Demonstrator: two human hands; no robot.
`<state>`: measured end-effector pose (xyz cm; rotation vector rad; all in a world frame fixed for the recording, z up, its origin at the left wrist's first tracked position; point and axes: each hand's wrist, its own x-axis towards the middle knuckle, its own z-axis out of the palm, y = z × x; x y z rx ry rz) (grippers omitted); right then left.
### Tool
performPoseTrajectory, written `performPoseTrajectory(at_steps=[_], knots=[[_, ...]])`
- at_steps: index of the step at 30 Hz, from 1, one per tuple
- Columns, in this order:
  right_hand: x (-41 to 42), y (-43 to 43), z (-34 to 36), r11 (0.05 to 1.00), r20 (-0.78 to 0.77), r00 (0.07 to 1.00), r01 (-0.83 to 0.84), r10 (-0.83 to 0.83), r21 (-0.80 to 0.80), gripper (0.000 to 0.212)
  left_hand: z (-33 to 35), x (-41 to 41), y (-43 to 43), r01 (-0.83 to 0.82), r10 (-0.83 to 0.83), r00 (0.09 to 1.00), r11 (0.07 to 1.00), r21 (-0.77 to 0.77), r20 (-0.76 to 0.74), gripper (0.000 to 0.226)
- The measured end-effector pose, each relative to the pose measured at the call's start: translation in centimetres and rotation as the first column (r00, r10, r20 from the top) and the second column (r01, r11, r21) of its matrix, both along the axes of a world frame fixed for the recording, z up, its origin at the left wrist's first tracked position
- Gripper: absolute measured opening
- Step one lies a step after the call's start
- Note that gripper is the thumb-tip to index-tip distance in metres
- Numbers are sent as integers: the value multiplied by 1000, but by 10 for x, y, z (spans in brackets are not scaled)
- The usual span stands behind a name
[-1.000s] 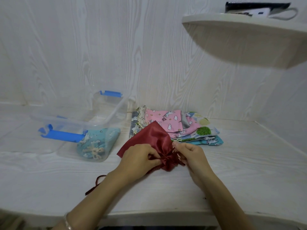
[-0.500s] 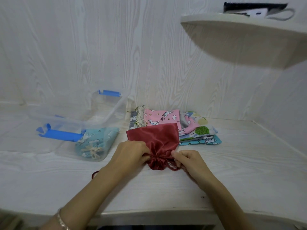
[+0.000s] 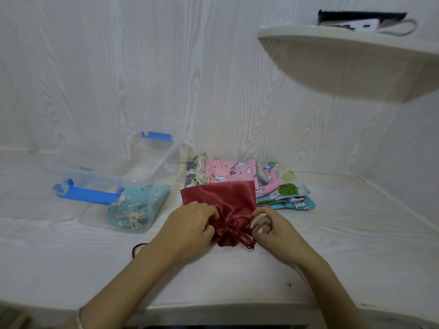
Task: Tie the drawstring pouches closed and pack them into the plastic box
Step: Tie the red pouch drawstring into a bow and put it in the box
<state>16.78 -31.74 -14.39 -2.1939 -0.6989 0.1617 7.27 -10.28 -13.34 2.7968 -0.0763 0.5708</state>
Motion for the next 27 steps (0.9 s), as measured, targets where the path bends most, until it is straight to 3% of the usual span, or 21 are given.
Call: performPoseTrajectory(at_steps=[4, 7, 9, 11, 13, 16, 22, 27], knots=[[0, -3, -2, 999, -1, 999, 34, -34, 1, 18, -4, 4, 6, -68, 47, 990, 985, 160, 129, 39], [-4, 0, -2, 997, 25, 998, 63, -64, 47, 4, -1, 1, 5, -154, 99, 965, 963, 220, 243, 18], [-7, 5, 0, 998, 75, 996, 44, -47, 35, 5, 2, -2, 0, -187, 148, 970, 962, 200, 193, 11], [-8, 9, 1, 1000, 125, 992, 16, -14, -15, 11, 3, -6, -6, -229, 221, 970, 970, 83, 96, 21], [-6, 11, 1, 999, 160, 987, 19, -11, -50, 19, 0, -9, -10, -275, 276, 956, 961, -27, 94, 25], [-2, 10, 3, 997, 131, 990, 51, -57, 49, 14, 1, -12, -16, -259, 289, 947, 946, -197, 142, 23], [0, 28, 26, 964, 80, 996, -45, 25, 261, 12, 2, 0, -20, -46, 148, 973, 878, -476, 179, 16], [0, 58, 42, 933, 51, 991, -133, 123, 333, 16, 3, 19, -23, 13, 42, 996, 827, -563, 84, 14]])
